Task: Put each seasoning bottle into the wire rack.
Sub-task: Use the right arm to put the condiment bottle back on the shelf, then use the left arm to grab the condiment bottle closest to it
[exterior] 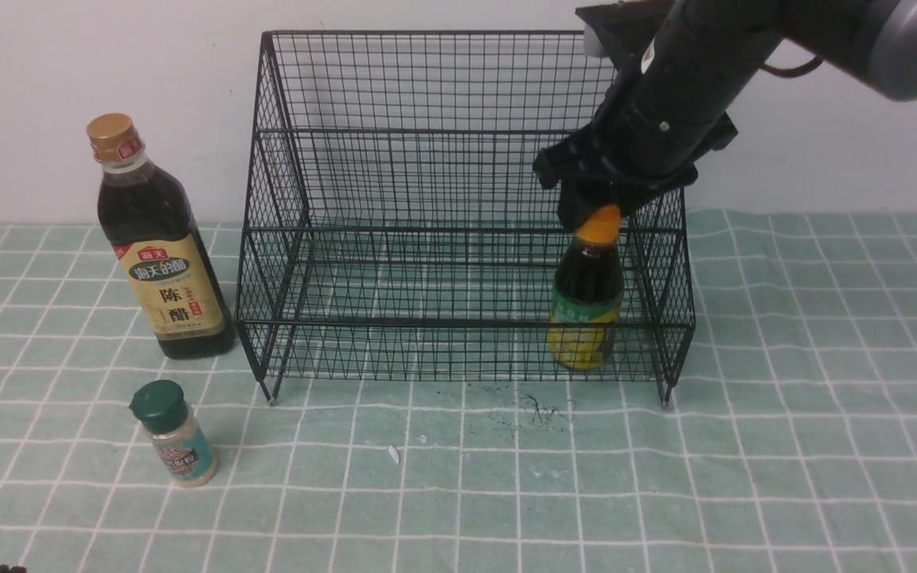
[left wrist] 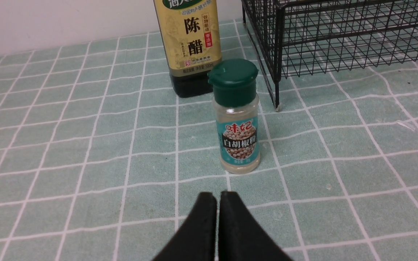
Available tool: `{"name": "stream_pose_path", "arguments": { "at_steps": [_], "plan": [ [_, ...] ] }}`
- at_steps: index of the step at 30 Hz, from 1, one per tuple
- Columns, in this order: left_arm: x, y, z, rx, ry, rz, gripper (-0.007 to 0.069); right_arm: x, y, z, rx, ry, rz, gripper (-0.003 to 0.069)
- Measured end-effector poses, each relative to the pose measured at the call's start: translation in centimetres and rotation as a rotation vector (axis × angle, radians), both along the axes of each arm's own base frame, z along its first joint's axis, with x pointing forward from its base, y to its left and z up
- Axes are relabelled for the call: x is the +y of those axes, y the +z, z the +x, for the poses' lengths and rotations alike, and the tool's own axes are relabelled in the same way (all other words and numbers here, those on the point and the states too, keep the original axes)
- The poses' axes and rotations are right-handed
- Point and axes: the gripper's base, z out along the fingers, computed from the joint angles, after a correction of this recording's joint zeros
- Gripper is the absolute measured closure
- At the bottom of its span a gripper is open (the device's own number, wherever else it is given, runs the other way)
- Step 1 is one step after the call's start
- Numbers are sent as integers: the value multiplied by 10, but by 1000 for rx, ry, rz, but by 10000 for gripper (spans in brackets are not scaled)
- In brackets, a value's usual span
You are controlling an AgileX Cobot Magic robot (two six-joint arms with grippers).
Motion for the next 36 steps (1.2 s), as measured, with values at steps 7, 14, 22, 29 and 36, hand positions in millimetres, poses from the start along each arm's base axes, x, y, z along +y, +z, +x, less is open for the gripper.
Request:
{"name": "stream_pose_path", "arguments": {
  "at_steps": [7,14,22,29,36],
  "plan": [
    [0,0,0,0,0,0,631,-6,30,-12,-60,-25,40,174],
    [0,0,0,1,0,0,631,-42,140,-85,-327,-32,139,233],
    [0,0,0,2,0,0,631,-140,223,-260,-689,-188,250,540],
    [0,0,0,2,0,0,631,-192,142,-369,-1117,-189,434,669],
    [0,0,0,1,0,0,631,-197,27,-390,-1269,-174,604,671]
  ]
}}
